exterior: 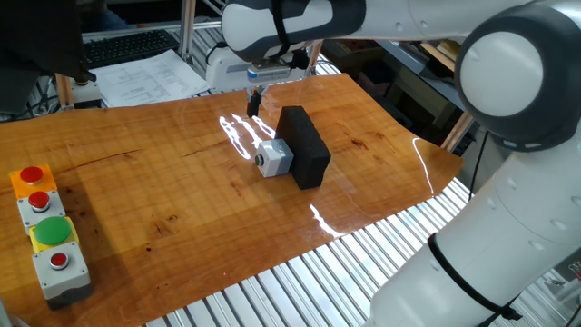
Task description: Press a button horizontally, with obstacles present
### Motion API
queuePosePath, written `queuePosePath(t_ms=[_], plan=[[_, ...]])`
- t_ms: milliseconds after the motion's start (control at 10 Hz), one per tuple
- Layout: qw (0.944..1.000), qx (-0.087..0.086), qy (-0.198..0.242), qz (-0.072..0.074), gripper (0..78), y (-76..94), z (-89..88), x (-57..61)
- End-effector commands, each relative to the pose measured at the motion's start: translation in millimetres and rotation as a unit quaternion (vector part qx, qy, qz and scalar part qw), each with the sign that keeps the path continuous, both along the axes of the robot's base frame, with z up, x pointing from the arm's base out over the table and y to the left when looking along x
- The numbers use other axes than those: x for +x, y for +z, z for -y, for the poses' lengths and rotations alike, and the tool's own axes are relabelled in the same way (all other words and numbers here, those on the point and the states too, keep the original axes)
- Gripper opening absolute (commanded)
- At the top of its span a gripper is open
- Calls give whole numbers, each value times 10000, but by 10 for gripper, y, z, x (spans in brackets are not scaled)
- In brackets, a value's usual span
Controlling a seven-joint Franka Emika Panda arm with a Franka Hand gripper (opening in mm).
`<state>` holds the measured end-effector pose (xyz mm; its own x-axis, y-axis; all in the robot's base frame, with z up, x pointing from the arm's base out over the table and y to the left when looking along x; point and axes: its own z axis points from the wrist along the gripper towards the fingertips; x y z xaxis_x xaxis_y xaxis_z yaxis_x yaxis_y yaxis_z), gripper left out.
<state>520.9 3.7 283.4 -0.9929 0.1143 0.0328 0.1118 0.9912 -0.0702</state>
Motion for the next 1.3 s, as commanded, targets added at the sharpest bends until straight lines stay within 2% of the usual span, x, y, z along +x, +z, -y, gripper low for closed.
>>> queuePosePath(t_ms=[100,300,500,800,900,1000,1100,1300], plan=[[10000,-7,-22,50,0,7,-1,17],[9997,-100,-218,82,0,7,-1,17],[9990,-48,-432,65,0,7,-1,17],[9980,-61,-629,-30,0,7,-1,17],[9985,48,-533,-77,0,7,-1,17],[9987,14,-503,-79,0,7,-1,17],[9982,-254,-530,-78,0,-10,-3,32],[9976,-334,-597,-61,0,-165,9,95]])
